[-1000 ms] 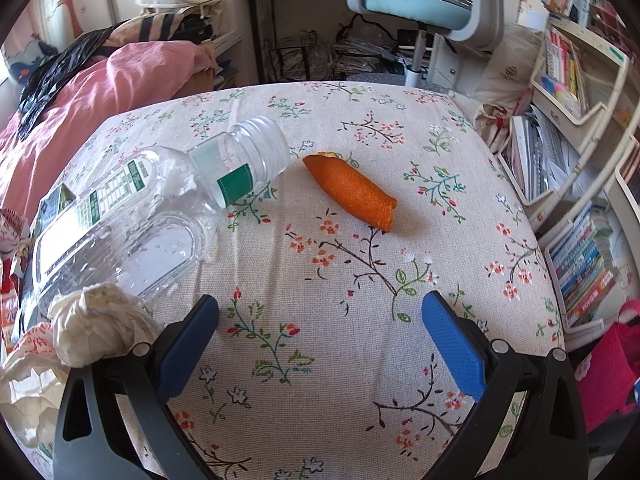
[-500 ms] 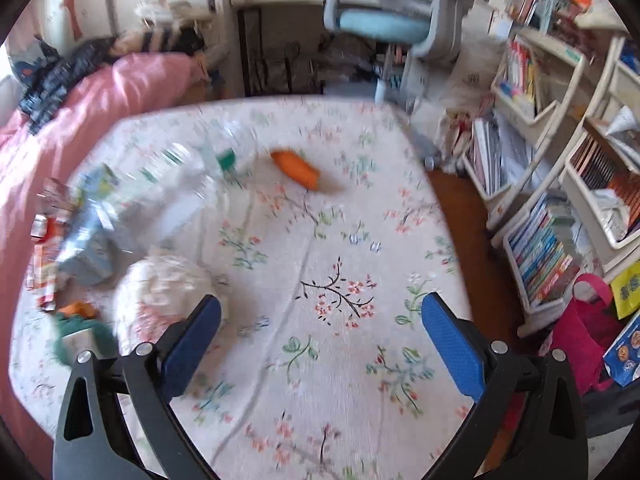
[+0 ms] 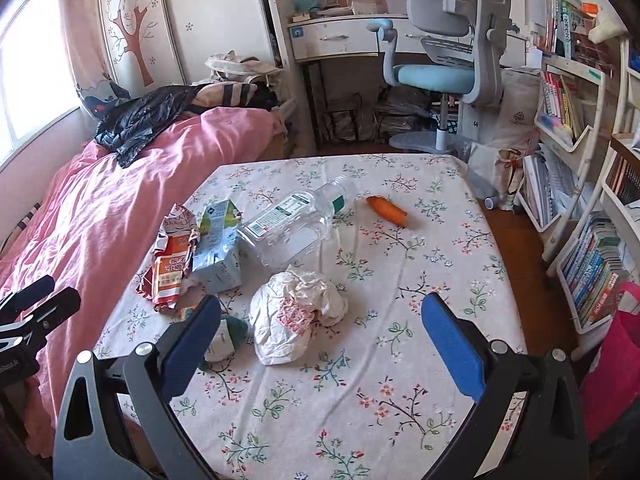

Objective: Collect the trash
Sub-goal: 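Move the left tool toward the orange-and-white snack wrapper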

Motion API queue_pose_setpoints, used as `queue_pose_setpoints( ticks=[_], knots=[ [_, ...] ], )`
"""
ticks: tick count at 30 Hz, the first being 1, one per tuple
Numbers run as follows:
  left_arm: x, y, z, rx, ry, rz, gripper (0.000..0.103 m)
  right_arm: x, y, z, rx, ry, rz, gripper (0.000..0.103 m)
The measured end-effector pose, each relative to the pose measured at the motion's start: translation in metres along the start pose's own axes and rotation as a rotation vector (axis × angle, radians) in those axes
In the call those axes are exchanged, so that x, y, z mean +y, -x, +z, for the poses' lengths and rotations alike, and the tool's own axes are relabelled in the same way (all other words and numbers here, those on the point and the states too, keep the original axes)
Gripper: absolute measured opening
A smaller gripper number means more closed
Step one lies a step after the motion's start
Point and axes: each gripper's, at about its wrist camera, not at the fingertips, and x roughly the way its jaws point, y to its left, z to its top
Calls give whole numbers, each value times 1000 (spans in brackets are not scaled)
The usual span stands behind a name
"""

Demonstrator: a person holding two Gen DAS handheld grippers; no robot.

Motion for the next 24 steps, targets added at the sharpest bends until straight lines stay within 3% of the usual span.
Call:
queue_pose_setpoints(
  ticks=[6,17,23,24],
  knots=[
    [12,-4,3,11,23,44,96,2,-5,-5,17,12,21,97],
    [75,-24,-2,95,213,150,96,22,-43,-16,130,75,49,94],
    [66,-46,-9,156,169,113,96,25,-74,-21,197,89,41,77],
    [61,-50,-10,162,151,110,96,26,-78,-23,212,95,41,69]
  ],
)
